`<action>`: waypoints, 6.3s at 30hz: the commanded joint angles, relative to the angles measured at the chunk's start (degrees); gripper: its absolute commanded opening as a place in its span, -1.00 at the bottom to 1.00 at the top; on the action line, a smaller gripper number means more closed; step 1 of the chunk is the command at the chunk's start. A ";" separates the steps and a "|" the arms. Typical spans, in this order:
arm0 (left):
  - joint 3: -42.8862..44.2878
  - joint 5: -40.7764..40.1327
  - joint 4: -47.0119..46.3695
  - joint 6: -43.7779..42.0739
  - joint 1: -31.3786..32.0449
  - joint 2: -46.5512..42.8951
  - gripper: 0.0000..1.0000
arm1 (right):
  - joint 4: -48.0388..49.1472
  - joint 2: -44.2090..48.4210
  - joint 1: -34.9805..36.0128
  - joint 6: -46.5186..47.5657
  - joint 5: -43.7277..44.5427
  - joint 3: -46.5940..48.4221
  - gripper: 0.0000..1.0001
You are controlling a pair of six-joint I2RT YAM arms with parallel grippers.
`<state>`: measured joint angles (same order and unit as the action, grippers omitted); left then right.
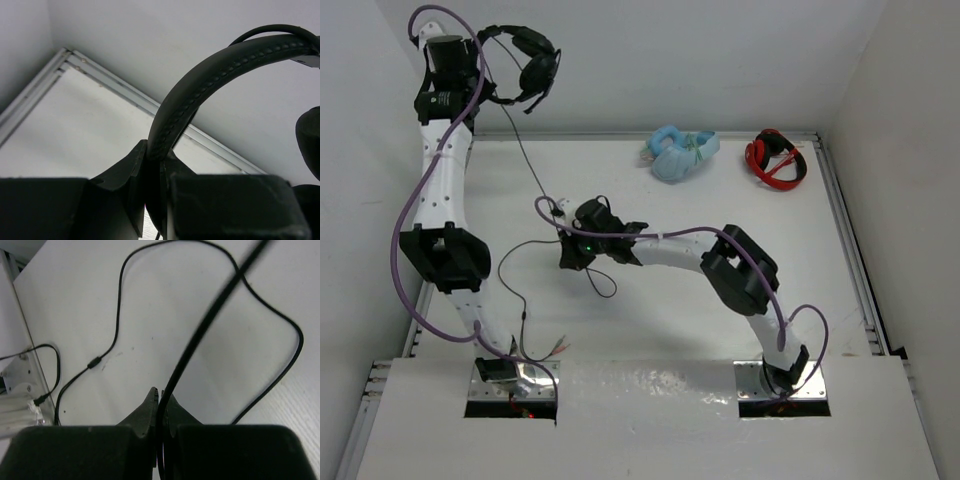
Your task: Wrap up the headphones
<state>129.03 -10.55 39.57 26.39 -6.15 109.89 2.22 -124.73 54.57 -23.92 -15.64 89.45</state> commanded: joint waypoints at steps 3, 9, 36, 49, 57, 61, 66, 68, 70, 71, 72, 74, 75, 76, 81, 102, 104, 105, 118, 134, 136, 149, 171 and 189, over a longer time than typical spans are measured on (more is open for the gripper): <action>-1.50 -11.93 -10.91 -4.85 -0.97 -0.21 -1.00 | -0.54 9.49 0.63 3.35 1.04 -7.97 -1.00; -1.33 -12.58 -13.21 -8.02 -0.97 0.86 -1.00 | -2.04 10.38 0.81 3.36 3.24 -11.23 -1.00; -41.32 -2.04 -27.72 -61.89 13.97 -12.50 -1.00 | -10.39 25.32 -18.69 10.74 18.97 10.83 -1.00; -36.14 4.31 -14.09 -61.99 19.86 -15.75 -1.00 | -5.92 23.39 -30.83 11.26 24.95 4.95 -1.00; -27.09 13.61 0.32 -59.00 22.67 -16.72 -1.00 | -6.44 18.56 -33.47 11.36 23.46 9.16 -1.00; -22.61 16.69 4.89 -55.67 22.85 -17.25 -1.00 | -6.09 16.45 -34.70 9.78 23.37 8.12 -1.00; -16.62 17.92 7.63 -52.14 22.94 -17.16 -1.00 | -3.45 15.57 -35.32 5.91 21.62 4.24 -1.00; -13.38 20.63 9.73 -50.83 22.94 -16.73 -1.00 | -2.57 15.13 -35.32 4.59 19.08 3.45 -1.00; -10.14 22.58 10.87 -47.95 22.94 -16.37 -1.00 | 1.11 14.43 -35.32 2.13 12.86 2.75 -0.83; -8.90 23.89 11.05 -46.45 22.94 -15.76 -1.00 | 2.60 14.08 -35.14 0.99 10.13 2.31 -0.49; -7.58 24.25 11.05 -44.78 22.94 -15.32 -1.00 | 6.88 13.81 -35.06 -2.58 7.14 0.66 -0.38; -4.15 23.39 10.27 -37.24 22.94 -14.27 -1.00 | 18.79 14.42 -34.53 -9.34 -1.73 -5.38 -0.13; -2.92 23.03 10.26 -35.72 22.85 -13.74 -1.00 | 24.01 14.77 -34.27 -11.30 -1.76 -8.04 -0.08; -1.52 22.59 10.35 -34.49 22.94 -13.21 -1.00 | 28.41 15.04 -33.13 -13.24 -2.29 -10.32 -0.05; 7.27 21.10 10.09 -28.61 22.94 -10.31 -1.00 | 32.17 12.77 -27.42 -14.32 3.67 -13.25 0.02; 13.35 15.55 7.98 -13.21 18.99 -6.35 -1.00 | 26.79 -1.04 -20.81 -17.56 20.47 -10.26 -0.93; 12.65 15.03 7.54 -11.64 17.76 -6.26 -1.00 | 24.69 -1.40 -20.64 -17.30 21.26 -8.43 -1.00; 12.30 15.29 7.45 -10.50 16.71 -6.18 -1.00 | 23.55 -1.40 -20.47 -16.95 21.09 -7.72 -1.00; 4.92 13.80 -0.01 6.12 1.68 -2.84 -1.00 | -1.13 -2.89 -2.02 9.03 -1.49 5.55 -1.00; -4.41 -4.21 -10.91 -1.60 -0.18 0.50 -1.00 | -6.08 7.21 6.17 15.58 -5.10 1.35 -1.00; -4.05 -5.44 -12.23 -3.89 -0.18 1.12 -1.00 | -6.87 8.79 6.17 15.66 -4.41 -0.59 -1.00; -13.97 -8.87 -19.87 -23.19 2.18 0.51 -1.00 | -13.20 17.23 6.25 21.45 -2.38 3.95 -1.00; -42.47 10.28 -16.13 -63.65 19.24 -17.34 -1.00 | -18.39 19.70 -26.08 28.49 34.35 22.08 -1.00; -20.76 31.10 11.13 -57.52 20.83 -17.51 -1.00 | -14.97 19.08 -34.79 15.50 30.32 10.14 -1.00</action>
<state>104.44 13.74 44.93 -33.85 15.00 94.80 -16.78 -107.02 20.14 -4.58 14.94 100.05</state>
